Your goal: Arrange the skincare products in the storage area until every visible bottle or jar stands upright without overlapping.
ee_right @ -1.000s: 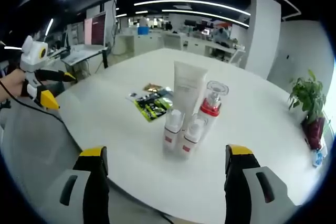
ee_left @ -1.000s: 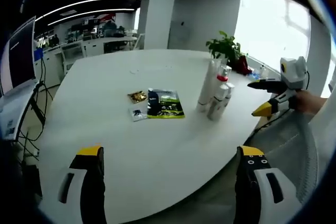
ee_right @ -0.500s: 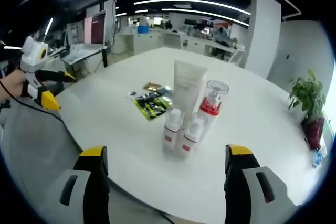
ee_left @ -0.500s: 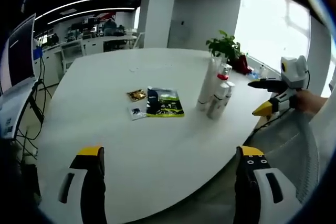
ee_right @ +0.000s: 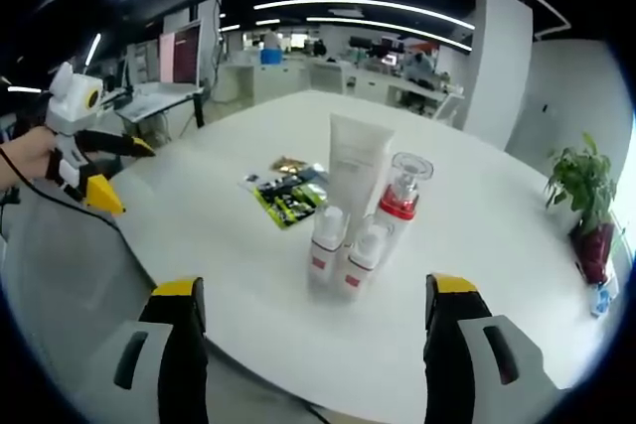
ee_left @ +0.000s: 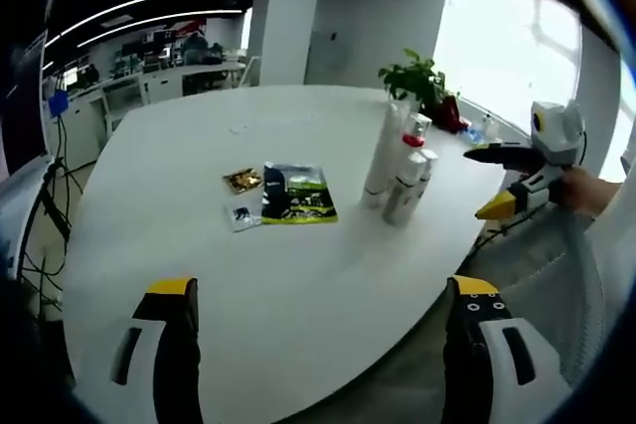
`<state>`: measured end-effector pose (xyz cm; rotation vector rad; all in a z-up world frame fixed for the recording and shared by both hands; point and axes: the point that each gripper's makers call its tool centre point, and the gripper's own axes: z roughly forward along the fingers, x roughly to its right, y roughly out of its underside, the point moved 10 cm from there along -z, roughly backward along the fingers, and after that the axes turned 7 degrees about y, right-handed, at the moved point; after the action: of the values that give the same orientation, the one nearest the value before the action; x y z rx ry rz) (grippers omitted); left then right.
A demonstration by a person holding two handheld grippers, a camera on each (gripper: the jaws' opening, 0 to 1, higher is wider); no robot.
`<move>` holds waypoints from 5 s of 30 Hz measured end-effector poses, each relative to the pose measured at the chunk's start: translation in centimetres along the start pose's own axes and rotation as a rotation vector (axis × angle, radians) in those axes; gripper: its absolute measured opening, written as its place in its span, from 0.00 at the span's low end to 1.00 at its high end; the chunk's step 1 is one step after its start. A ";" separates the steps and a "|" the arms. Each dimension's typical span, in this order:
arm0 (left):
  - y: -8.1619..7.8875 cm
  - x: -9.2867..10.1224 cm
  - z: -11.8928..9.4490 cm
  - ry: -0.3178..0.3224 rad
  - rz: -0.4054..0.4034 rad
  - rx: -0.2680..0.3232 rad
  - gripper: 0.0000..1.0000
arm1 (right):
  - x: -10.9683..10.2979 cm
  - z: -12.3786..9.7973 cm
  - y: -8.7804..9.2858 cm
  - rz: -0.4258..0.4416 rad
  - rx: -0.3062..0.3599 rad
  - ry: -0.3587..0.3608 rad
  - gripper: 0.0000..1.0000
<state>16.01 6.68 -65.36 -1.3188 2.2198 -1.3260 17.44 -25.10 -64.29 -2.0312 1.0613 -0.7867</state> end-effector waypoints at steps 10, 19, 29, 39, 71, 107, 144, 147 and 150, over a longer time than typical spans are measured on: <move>-1.5 -0.7 2.0 0.009 0.019 -0.051 0.94 | 0.0 0.3 0.2 0.005 -0.014 -0.008 0.91; -2.3 -1.4 4.7 0.007 0.057 -0.128 0.93 | 0.0 0.2 0.1 0.010 -0.012 -0.008 0.90; -3.6 -2.0 8.3 0.009 0.060 -0.203 0.93 | 0.2 0.3 0.3 0.041 -0.026 -0.010 0.89; -4.6 -3.0 13.1 -0.006 0.076 -0.257 0.93 | 0.4 0.4 0.5 0.075 -0.038 -0.011 0.88; -6.4 -6.7 23.0 -0.085 0.097 -0.371 0.90 | 0.8 0.7 1.0 0.134 -0.080 -0.011 0.88; -6.7 -5.8 23.6 -0.028 0.174 -0.302 0.31 | 0.8 0.7 1.0 0.130 -0.079 0.000 0.87; -5.0 -1.8 11.2 -0.015 -0.055 -0.034 0.02 | 0.1 0.3 0.0 0.095 0.049 -0.072 0.85; -5.0 -0.8 10.2 -0.005 -0.060 -0.004 0.02 | -0.1 0.2 -0.1 0.084 0.061 -0.085 0.85; -5.1 0.2 9.3 0.013 -0.071 0.015 0.02 | -0.3 0.2 -0.2 0.085 0.073 -0.115 0.85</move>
<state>24.33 0.16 -66.49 -1.4002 2.1857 -1.3763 17.56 -24.70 -64.25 -1.9321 1.0320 -0.6483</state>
